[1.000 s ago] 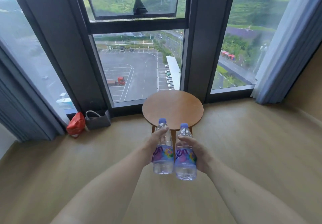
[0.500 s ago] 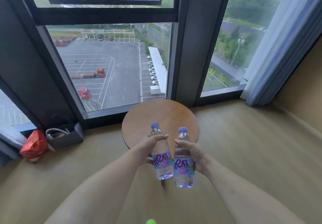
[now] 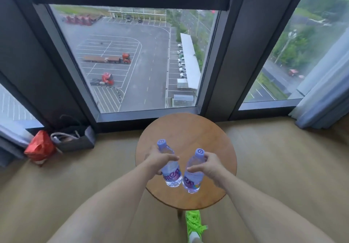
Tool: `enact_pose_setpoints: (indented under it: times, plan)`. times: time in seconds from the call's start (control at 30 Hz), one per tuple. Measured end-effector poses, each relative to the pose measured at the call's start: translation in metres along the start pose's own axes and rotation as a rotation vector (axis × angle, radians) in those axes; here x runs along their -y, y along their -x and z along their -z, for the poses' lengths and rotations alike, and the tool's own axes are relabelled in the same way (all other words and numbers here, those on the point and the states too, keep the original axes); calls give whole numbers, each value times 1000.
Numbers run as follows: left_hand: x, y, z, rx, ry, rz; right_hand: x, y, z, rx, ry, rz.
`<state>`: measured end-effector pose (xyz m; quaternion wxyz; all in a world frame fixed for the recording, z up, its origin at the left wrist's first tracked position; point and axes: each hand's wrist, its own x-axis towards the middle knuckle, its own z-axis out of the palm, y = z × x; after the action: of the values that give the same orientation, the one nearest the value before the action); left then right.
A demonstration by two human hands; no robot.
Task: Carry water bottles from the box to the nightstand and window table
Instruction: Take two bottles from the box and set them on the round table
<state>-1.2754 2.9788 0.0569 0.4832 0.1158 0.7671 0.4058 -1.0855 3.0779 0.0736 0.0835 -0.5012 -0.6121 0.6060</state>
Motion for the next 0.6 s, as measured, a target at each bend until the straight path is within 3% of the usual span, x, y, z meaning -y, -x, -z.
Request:
enact_pose_setpoints:
  times: [0.2,0.6]
  plan:
    - [-27,-68,-8,-177,28,69,24,-96,17,136,245,54]
    - [-64,-172,-30,-314,-181,157,41,-249,27,210,438,37]
